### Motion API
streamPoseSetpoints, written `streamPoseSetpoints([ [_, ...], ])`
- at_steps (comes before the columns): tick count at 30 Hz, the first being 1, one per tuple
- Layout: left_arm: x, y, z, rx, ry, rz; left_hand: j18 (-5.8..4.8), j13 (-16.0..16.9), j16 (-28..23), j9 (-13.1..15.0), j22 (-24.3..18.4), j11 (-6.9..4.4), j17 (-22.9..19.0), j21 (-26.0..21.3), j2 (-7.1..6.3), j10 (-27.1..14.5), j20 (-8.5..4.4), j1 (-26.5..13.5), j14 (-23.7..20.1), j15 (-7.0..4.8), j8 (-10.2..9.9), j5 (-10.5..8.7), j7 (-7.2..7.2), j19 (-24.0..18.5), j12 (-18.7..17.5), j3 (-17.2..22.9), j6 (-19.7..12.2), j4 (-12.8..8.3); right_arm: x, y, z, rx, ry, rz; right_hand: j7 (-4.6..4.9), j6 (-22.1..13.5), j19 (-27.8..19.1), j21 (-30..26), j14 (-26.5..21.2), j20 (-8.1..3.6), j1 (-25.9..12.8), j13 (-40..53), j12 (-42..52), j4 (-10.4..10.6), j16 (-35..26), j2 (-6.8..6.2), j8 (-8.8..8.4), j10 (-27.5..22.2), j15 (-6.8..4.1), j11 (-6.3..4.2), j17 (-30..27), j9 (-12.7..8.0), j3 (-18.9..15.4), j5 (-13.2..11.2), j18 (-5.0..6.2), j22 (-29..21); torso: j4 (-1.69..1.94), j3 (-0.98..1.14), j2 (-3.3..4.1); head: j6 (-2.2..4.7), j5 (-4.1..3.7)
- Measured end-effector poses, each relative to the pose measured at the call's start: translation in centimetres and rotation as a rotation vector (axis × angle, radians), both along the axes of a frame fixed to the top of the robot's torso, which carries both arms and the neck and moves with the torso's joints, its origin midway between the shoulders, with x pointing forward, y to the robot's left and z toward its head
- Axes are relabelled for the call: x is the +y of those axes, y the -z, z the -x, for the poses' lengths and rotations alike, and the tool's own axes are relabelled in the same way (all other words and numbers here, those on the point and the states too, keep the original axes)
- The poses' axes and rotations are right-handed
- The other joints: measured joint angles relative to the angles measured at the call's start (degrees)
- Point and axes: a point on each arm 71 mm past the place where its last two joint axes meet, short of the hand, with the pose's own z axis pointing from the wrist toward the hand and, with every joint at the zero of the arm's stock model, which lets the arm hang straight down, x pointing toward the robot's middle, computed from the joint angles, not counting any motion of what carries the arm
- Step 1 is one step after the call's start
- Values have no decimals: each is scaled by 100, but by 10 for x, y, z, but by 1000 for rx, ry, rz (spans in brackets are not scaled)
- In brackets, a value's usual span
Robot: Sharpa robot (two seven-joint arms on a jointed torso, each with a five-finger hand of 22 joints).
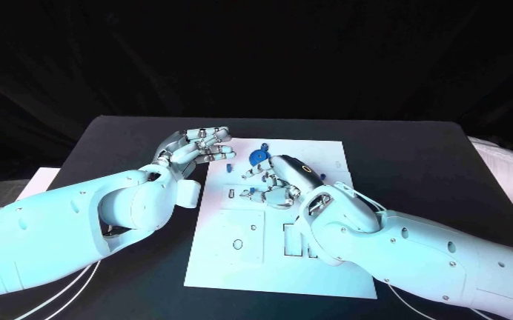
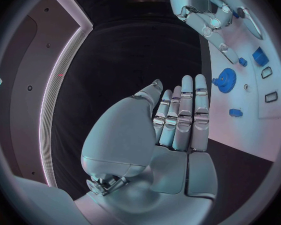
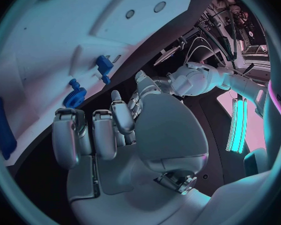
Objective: Assemble the parts on the task board
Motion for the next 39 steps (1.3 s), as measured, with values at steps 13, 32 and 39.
streamPoseSetpoints([
  [13, 8, 15, -2, 111, 83, -236, -24, 931, 6031, 135, 1827, -633, 5160, 2376, -172, 1483, -693, -1057, 1311, -644, 374, 67, -536, 1703, 1375, -187, 596, 502, -68, -49, -17, 42, 37, -93, -19, -22, 0, -34, 1, 0, 327, 13, 41, 123, 0, 238, 0, 0, 0, 0, -1, 7, -182, 147, 0, -1, -88, 49, -147, -17, 73],
  [32, -19, 13, -16, 206, 382, -1052, -577, 6024, 8248, 1536, 6970, -1003, 5711, 7025, 67, 1493, -950, -1639, 1311, -951, 2329, -6, -973, 1826, 6498, -2066, 537, 1172, -136, -66, -34, 173, 139, -190, -19, -22, -41, -57, 1, -1, 391, 30, 107, 120, -43, 302, 22, 21, 0, 21, -2, 10, -209, 309, 90, -2, -271, 87, -283, -144, 166],
  [39, -32, 12, -24, 204, 396, -1179, -600, 6288, 8248, 1836, 7006, -1034, 5710, 7249, 129, 1566, -950, -1643, 1311, -951, 2614, -6, -1003, 1826, 6708, -2381, 425, 1175, -135, -60, -34, 193, 138, -183, -19, -21, -41, -57, 1, -1, 391, 24, 103, 118, -45, 302, 22, 21, 0, 21, -2, 12, -211, 343, 90, -2, -283, 93, -277, -170, 194],
])
